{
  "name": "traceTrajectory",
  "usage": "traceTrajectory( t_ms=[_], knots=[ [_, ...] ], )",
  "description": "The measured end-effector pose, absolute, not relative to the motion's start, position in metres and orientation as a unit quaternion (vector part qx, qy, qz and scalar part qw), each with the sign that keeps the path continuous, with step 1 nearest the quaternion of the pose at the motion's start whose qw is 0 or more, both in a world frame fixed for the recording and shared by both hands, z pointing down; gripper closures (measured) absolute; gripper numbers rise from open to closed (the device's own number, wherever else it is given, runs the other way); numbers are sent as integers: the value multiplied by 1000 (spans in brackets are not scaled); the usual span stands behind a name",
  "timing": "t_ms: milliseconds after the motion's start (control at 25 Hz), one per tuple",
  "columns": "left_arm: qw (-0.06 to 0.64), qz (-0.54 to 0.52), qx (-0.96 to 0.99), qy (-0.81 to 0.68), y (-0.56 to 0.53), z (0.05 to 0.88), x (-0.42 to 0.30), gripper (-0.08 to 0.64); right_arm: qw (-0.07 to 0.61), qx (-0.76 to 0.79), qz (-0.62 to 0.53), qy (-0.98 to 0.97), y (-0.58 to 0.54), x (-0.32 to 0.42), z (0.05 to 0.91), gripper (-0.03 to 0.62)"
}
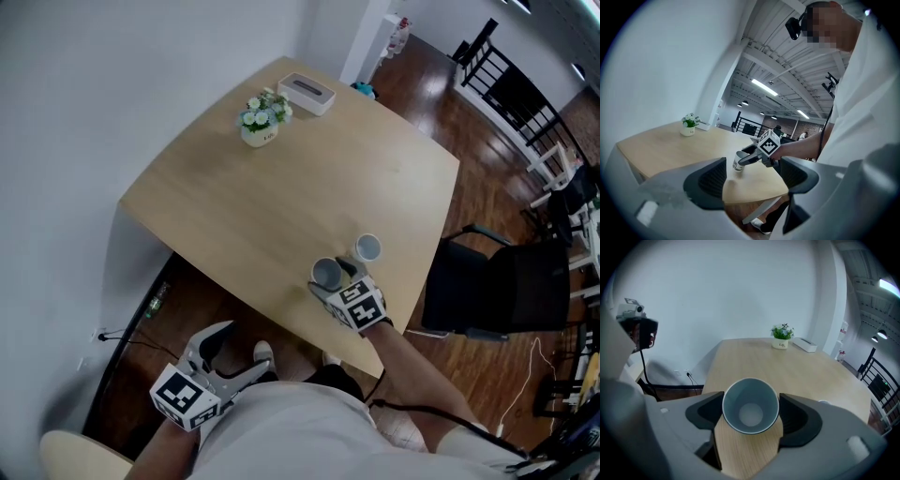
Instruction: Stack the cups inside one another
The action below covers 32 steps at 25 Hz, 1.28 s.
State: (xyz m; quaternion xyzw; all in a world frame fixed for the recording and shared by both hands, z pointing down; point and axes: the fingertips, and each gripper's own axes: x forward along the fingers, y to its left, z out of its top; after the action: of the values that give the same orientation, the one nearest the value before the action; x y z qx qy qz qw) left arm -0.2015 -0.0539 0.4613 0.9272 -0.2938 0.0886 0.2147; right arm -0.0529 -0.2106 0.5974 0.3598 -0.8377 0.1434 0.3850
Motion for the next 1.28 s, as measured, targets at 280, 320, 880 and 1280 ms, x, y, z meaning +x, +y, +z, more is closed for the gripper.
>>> traceTrajectory(
  t_ms=[280,320,880,1280],
  knots=[
    [202,67,940,-268,-63,454,-177,186,360,403,117,-833,-228,-4,528,219],
    [200,66,940,-267,-64,453,-174,186,359,411,116,-830,-233,5,522,221],
    [212,62,926,-306,-78,459,-169,186,367,457,140,-798,-282,84,543,219],
    [222,73,930,-283,-80,462,-157,186,350,462,164,-798,-262,97,542,186]
  ],
)
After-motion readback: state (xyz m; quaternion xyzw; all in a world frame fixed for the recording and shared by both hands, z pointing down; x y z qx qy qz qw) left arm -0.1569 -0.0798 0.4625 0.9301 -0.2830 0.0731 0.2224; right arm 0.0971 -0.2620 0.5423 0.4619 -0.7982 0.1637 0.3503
